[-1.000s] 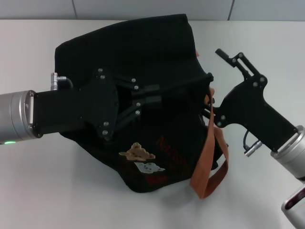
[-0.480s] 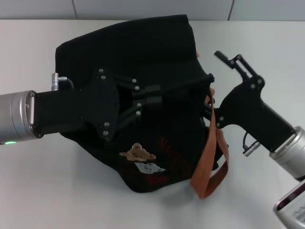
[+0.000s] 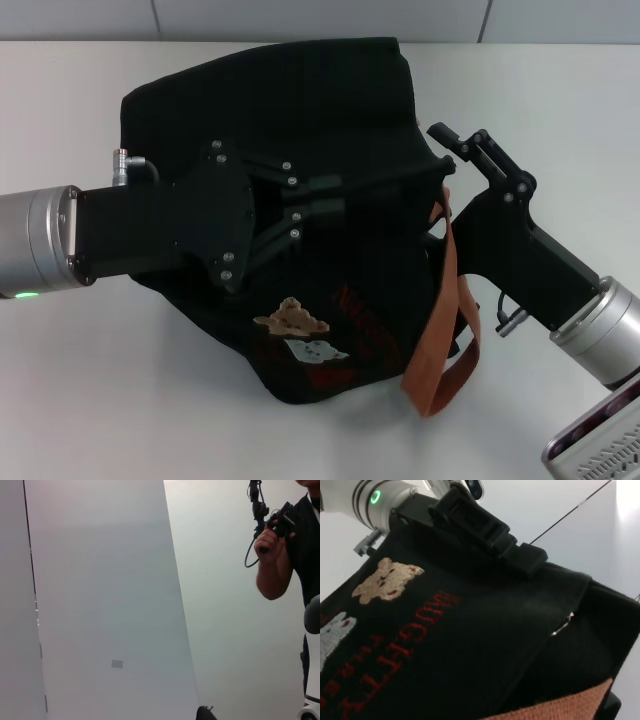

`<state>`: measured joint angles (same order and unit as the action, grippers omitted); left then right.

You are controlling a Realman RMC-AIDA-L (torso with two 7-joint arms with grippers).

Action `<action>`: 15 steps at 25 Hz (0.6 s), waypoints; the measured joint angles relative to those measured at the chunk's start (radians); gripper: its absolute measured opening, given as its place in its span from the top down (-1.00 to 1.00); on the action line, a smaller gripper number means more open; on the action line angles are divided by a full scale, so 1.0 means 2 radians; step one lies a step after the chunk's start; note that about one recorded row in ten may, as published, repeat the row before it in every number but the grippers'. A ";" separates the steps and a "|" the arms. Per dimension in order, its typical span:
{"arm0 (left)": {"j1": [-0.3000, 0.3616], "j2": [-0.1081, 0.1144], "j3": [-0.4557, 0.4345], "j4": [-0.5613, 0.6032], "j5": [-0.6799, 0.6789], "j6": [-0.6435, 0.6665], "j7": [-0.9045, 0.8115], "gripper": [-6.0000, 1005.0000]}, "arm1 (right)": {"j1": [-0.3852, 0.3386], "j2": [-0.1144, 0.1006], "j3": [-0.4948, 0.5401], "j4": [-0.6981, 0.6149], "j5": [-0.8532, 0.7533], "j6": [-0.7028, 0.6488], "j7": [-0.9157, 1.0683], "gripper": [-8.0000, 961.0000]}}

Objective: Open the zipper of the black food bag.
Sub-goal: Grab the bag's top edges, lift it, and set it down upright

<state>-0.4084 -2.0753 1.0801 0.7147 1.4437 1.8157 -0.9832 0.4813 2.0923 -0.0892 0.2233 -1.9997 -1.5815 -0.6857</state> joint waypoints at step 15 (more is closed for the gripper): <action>-0.009 0.000 -0.002 -0.021 -0.001 -0.003 0.007 0.81 | -0.003 0.000 0.005 -0.003 0.003 -0.033 0.035 -0.57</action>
<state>-0.4272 -2.0747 1.0753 0.6721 1.4410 1.8103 -0.9695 0.4762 2.0914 -0.0797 0.2174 -1.9938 -1.6472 -0.6151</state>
